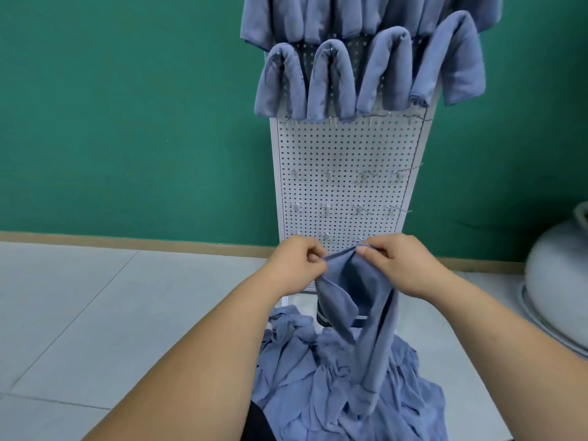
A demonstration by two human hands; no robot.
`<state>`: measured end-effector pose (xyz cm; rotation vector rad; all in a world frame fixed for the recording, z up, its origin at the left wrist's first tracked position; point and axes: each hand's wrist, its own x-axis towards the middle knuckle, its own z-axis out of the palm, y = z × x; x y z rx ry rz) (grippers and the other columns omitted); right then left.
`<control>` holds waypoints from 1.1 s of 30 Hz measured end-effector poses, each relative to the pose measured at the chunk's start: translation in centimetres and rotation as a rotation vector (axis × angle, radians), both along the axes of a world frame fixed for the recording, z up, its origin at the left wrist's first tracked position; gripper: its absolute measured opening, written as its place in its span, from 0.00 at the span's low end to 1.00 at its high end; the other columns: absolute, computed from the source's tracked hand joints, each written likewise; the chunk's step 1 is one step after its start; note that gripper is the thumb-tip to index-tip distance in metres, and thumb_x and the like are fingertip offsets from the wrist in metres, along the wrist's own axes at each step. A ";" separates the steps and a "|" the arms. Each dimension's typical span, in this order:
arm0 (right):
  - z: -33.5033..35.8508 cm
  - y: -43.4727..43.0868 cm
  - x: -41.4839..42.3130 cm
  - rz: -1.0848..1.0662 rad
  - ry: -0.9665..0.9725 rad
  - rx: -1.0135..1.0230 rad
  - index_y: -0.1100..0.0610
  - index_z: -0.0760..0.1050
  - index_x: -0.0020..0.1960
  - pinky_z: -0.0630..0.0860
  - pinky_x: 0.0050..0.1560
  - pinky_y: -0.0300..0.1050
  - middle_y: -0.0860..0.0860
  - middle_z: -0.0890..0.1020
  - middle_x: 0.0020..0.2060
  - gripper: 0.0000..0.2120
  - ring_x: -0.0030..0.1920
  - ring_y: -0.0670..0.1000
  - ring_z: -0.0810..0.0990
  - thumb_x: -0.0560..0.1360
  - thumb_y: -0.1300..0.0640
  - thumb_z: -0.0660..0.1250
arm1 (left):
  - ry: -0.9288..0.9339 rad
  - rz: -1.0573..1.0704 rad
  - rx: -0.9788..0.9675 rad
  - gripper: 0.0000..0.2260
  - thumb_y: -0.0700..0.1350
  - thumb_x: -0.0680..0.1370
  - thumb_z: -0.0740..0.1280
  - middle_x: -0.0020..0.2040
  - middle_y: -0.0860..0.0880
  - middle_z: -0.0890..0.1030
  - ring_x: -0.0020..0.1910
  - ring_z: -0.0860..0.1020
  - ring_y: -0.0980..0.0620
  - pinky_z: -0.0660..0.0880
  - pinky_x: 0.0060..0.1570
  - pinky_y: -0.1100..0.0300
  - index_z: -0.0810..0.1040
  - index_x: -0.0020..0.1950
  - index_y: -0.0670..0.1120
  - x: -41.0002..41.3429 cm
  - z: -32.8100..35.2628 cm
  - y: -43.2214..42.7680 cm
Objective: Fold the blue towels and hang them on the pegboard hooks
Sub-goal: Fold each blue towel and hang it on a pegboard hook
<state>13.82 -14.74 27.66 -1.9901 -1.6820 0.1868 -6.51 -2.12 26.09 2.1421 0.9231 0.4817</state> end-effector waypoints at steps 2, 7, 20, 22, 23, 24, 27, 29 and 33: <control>0.3 -0.5 0.8 -0.022 -0.012 0.027 0.57 0.78 0.43 0.74 0.42 0.47 0.54 0.79 0.33 0.20 0.37 0.54 0.76 0.84 0.43 0.63 | 0.087 -0.032 0.090 0.08 0.39 0.76 0.71 0.36 0.54 0.83 0.34 0.77 0.58 0.75 0.38 0.64 0.82 0.41 0.52 -0.6 0.2 0.3; 0.3 -2.0 3.7 -0.136 0.032 -0.002 0.59 0.78 0.43 0.71 0.38 0.48 0.57 0.80 0.35 0.22 0.38 0.57 0.76 0.83 0.41 0.63 | 0.095 -0.034 0.202 0.06 0.46 0.80 0.72 0.36 0.58 0.81 0.35 0.76 0.61 0.70 0.38 0.66 0.83 0.43 0.53 -1.8 1.1 2.1; -0.3 -3.4 7.0 -0.218 0.138 -0.145 0.46 0.86 0.40 0.81 0.48 0.49 0.43 0.86 0.37 0.10 0.43 0.51 0.84 0.77 0.43 0.75 | -0.002 0.409 0.234 0.08 0.51 0.78 0.76 0.40 0.54 0.85 0.43 0.82 0.50 0.77 0.45 0.57 0.87 0.43 0.49 -3.2 -0.5 5.0; -0.8 -2.8 6.8 -0.259 0.105 -0.121 0.49 0.83 0.38 0.77 0.40 0.46 0.48 0.83 0.32 0.13 0.36 0.51 0.78 0.78 0.44 0.74 | 0.003 0.446 0.220 0.09 0.52 0.77 0.77 0.38 0.55 0.84 0.43 0.82 0.51 0.79 0.47 0.56 0.85 0.40 0.50 -2.8 -0.8 5.2; -0.9 -2.2 6.3 -0.260 0.105 -0.101 0.49 0.82 0.38 0.74 0.38 0.45 0.50 0.80 0.31 0.13 0.34 0.50 0.75 0.79 0.45 0.73 | 0.007 0.424 0.214 0.08 0.51 0.77 0.77 0.38 0.56 0.84 0.42 0.82 0.52 0.80 0.47 0.56 0.85 0.40 0.50 -2.2 -0.9 5.0; -0.9 -1.6 5.7 -0.244 0.118 -0.078 0.49 0.82 0.38 0.73 0.37 0.45 0.52 0.79 0.31 0.13 0.33 0.50 0.73 0.79 0.45 0.72 | 0.006 0.372 0.205 0.07 0.49 0.78 0.76 0.38 0.56 0.85 0.42 0.82 0.53 0.80 0.47 0.57 0.86 0.41 0.50 -1.4 -0.9 4.6; -0.6 0.2 3.6 -0.134 0.154 -0.017 0.47 0.83 0.42 0.71 0.36 0.42 0.51 0.80 0.31 0.10 0.32 0.47 0.71 0.80 0.45 0.72 | -0.062 0.127 0.115 0.05 0.44 0.79 0.74 0.39 0.53 0.86 0.38 0.82 0.56 0.77 0.45 0.62 0.87 0.52 0.52 1.3 -0.6 2.5; -0.3 1.1 2.4 -0.046 0.188 0.006 0.46 0.84 0.43 0.69 0.35 0.40 0.51 0.80 0.31 0.08 0.31 0.45 0.70 0.80 0.46 0.72 | -0.135 -0.016 0.018 0.13 0.43 0.80 0.73 0.39 0.51 0.85 0.38 0.82 0.54 0.77 0.45 0.63 0.83 0.63 0.54 3.3 -0.7 1.0; -0.7 1.9 2.3 0.010 0.217 0.035 0.45 0.83 0.43 0.67 0.33 0.40 0.51 0.79 0.31 0.08 0.31 0.45 0.70 0.80 0.46 0.72 | -0.157 -0.072 0.019 0.07 0.42 0.81 0.71 0.34 0.56 0.80 0.33 0.75 0.57 0.78 0.38 0.58 0.86 0.55 0.53 6.2 -1.8 0.5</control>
